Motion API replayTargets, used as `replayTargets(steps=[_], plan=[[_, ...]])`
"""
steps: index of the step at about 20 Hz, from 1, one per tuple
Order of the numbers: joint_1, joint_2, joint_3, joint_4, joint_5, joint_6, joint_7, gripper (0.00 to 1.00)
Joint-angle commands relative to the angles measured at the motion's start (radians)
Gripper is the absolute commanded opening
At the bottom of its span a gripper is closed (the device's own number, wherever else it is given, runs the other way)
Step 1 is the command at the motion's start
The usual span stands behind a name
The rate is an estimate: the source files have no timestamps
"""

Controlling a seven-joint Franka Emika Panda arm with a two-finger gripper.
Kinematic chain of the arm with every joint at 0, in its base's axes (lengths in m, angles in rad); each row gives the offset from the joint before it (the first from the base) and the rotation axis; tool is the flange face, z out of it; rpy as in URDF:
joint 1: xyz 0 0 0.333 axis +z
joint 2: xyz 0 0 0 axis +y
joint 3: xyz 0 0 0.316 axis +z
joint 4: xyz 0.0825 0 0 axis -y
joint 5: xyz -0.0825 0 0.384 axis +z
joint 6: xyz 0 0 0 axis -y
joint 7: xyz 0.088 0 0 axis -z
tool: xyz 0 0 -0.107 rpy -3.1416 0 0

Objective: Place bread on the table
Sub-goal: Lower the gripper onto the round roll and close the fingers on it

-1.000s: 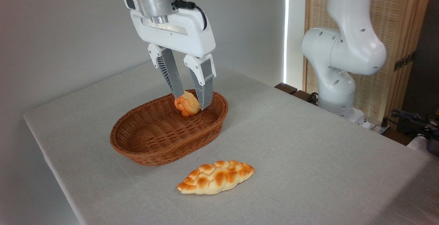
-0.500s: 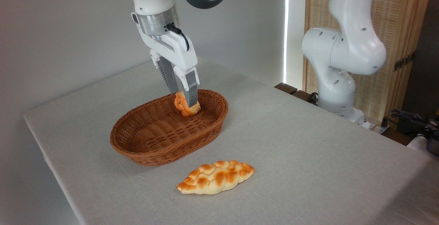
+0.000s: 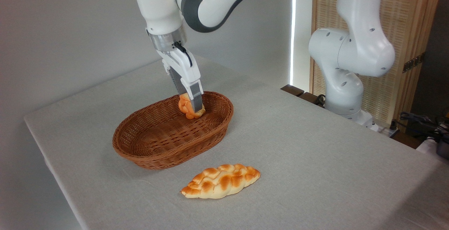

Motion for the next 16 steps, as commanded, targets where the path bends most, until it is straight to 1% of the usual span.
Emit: replayTargets(steps=[1,2,3,4,6,8,9,11,12,16], plan=[[0.005,-0.014,0.001,-0.029,-0.020,0.040,0.006,0.98],[0.007,-0.014,0.001,-0.029,-0.020,0.040,0.006,0.81],[0.007,-0.015,0.001,-0.029,-0.020,0.040,0.007,0.69],[0.008,-0.015,0.001,-0.027,-0.020,0.045,0.007,0.54],[0.008,-0.015,0.001,-0.027,-0.020,0.048,0.007,0.37],[0.011,-0.015,0.002,-0.027,-0.020,0.048,0.009,0.24],[0.011,-0.015,0.002,-0.027,-0.020,0.048,0.010,0.21],[0.011,-0.015,0.002,-0.027,-0.020,0.048,0.010,0.20],[0.011,-0.015,0.002,-0.027,-0.020,0.048,0.013,0.18],[0.011,-0.015,0.004,-0.026,-0.019,0.048,0.015,0.17]])
